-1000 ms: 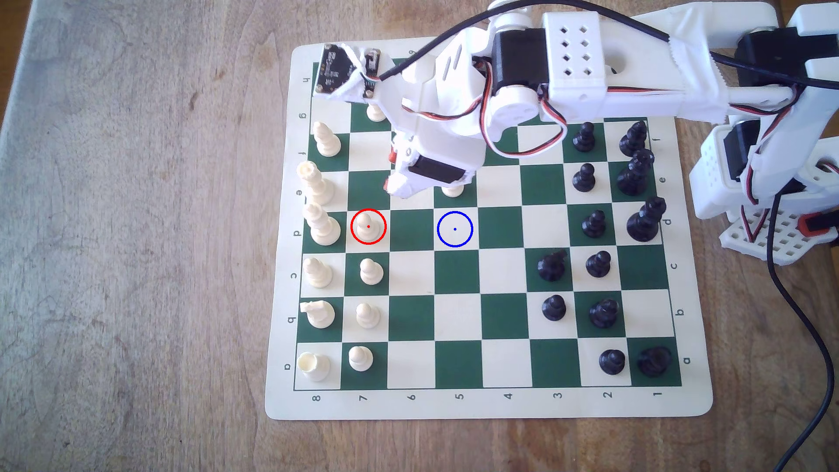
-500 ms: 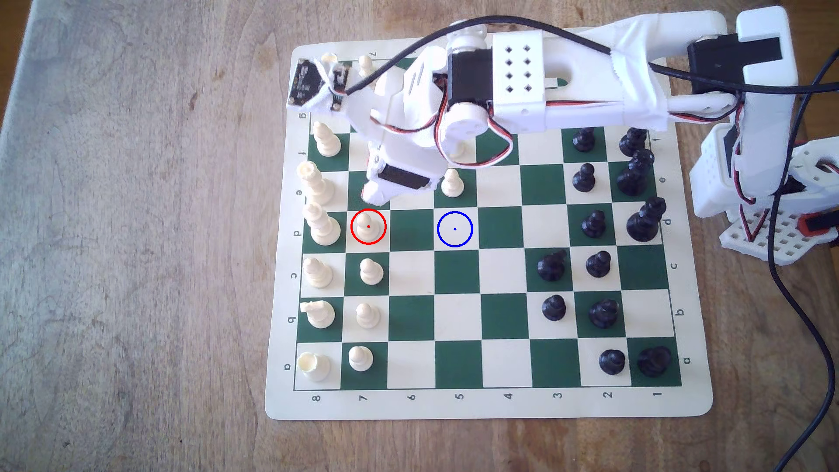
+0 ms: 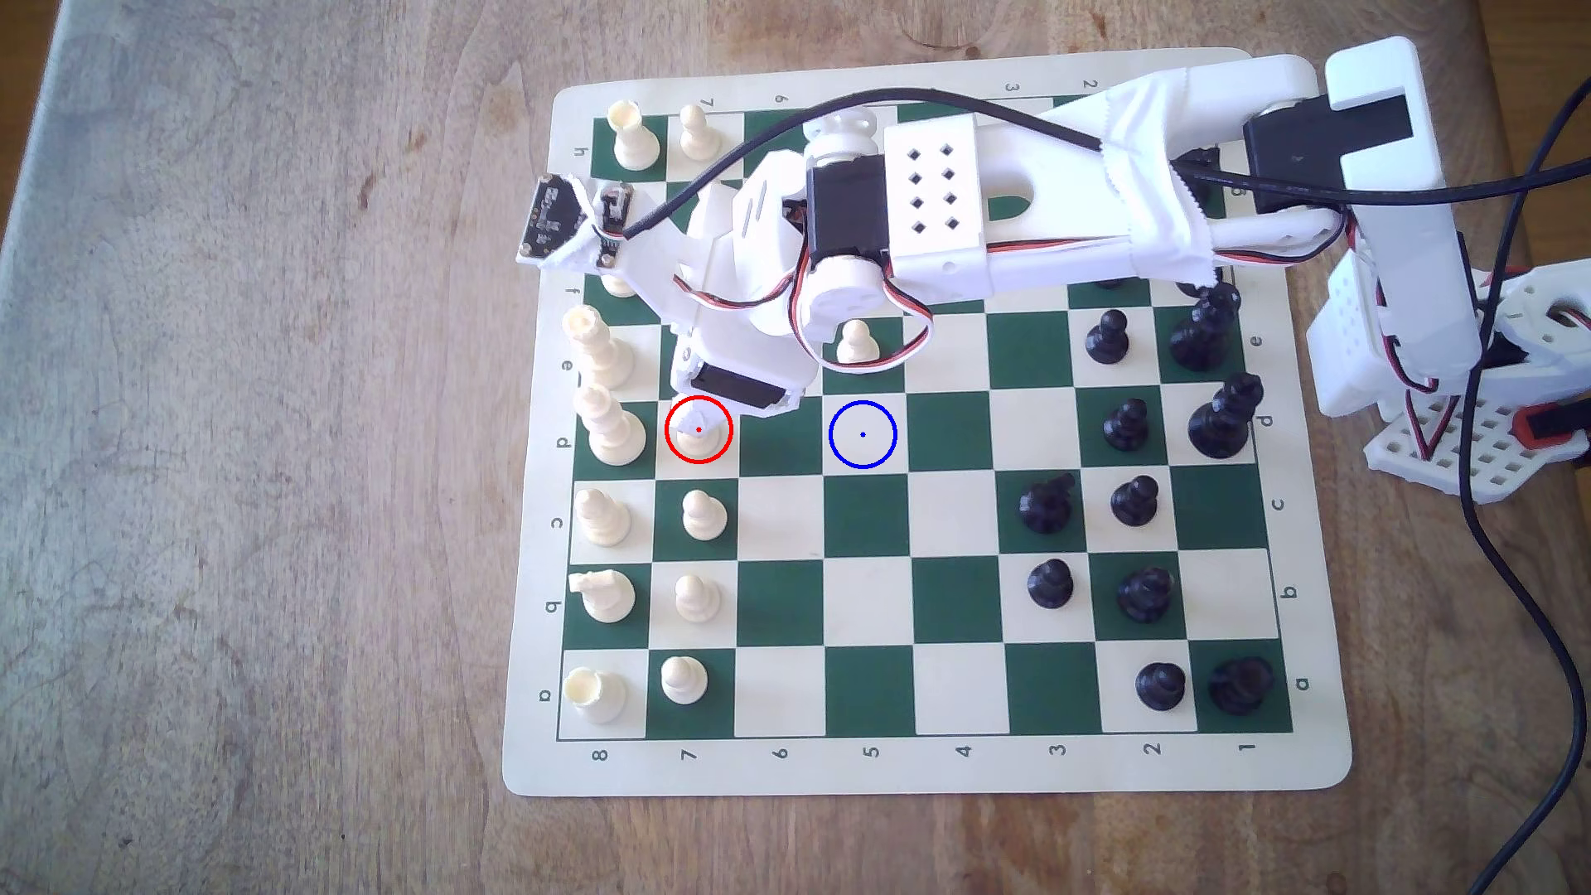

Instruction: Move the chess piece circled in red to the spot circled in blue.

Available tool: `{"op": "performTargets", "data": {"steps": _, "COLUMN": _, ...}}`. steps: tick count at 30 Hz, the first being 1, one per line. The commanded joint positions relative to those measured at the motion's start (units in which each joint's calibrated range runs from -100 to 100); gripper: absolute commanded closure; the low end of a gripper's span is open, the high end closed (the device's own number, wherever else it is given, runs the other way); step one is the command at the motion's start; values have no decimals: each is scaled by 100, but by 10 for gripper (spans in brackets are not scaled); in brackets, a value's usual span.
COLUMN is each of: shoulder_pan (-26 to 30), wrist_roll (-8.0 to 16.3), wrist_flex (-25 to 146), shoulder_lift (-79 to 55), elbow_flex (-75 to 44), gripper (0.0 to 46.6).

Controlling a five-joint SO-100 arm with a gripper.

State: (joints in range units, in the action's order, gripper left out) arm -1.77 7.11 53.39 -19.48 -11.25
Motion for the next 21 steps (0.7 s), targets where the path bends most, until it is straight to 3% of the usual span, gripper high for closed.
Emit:
{"op": "performTargets", "data": {"steps": 1, "shoulder_pan": -22, "wrist_roll": 44, "wrist_flex": -212, "shoulder_lift": 148, "elbow_flex": -443, "gripper": 346}}
{"op": "performTargets", "data": {"steps": 21, "shoulder_pan": -15, "wrist_roll": 195, "wrist_flex": -539, "shoulder_lift": -378, "elbow_flex": -298, "gripper": 346}}
